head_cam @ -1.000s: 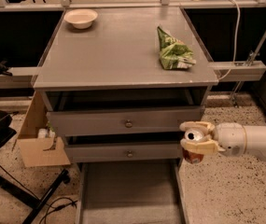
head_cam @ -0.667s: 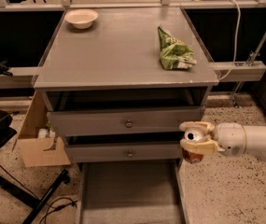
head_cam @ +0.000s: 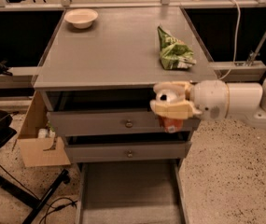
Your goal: Pick coke can from bottom drawer and place on counter
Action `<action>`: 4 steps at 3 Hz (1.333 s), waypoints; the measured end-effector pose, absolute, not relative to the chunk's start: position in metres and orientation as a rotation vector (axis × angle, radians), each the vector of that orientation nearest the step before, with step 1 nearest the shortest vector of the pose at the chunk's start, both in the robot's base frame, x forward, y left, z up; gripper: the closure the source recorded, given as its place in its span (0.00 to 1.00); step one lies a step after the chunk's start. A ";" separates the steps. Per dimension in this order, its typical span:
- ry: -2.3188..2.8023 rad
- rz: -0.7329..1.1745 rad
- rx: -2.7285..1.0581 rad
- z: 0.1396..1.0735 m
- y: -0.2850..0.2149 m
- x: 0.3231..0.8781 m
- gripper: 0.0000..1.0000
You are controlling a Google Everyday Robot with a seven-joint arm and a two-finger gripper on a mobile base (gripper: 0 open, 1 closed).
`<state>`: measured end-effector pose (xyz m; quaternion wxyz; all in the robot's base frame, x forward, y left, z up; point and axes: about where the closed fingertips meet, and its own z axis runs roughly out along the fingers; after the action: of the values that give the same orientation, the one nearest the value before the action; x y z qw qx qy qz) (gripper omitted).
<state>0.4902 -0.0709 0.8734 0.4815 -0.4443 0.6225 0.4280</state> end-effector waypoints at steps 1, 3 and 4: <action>1.509 0.961 -1.058 0.973 -0.013 0.514 1.00; 1.425 0.995 -0.847 1.061 0.063 0.652 1.00; 1.391 1.044 -0.766 1.043 0.083 0.708 1.00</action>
Offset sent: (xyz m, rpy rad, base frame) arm 0.1533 0.1523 0.2459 0.1104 -0.0918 -0.1746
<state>0.7076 0.0828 1.0432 0.5815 -0.3277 0.5957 0.4468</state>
